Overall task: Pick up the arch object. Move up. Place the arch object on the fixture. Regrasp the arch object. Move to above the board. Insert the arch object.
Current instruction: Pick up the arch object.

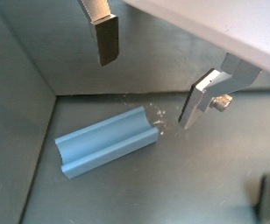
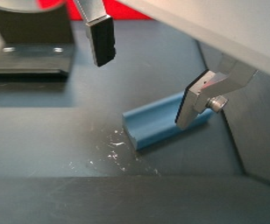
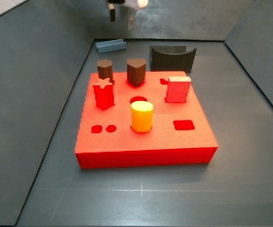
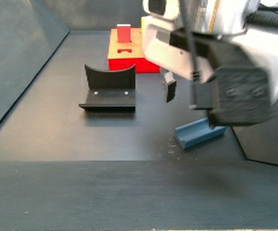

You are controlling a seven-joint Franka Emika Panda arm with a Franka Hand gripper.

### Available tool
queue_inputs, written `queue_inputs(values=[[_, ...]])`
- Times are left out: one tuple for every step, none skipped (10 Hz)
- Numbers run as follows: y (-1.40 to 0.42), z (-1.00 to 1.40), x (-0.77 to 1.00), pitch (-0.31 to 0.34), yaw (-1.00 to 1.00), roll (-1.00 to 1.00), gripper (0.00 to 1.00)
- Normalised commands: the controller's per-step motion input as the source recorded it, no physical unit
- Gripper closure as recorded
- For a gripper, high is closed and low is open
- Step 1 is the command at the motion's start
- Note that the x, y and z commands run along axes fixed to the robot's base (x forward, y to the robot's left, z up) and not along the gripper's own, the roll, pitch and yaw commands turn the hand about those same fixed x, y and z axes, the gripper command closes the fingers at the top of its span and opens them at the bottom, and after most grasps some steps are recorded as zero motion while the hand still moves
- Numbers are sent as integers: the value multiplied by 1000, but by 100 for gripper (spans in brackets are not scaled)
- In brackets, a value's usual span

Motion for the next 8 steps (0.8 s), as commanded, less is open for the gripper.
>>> queue_inputs(values=[[-83,-71,-34,-204,-751,-337,0],[-23,-97,0,-107,-603,-436,0],[34,-343,180,-21,-111,-391,0],[0,-823,0,-44,0,-161,0],[-140,-1000,0,-23,-23,0,0],[-194,-1000,-9,-50,-94,0,0],[-74,-1000,-120,-99,-129,-3,0],[0,-794,-206,-139,-103,-140,0]])
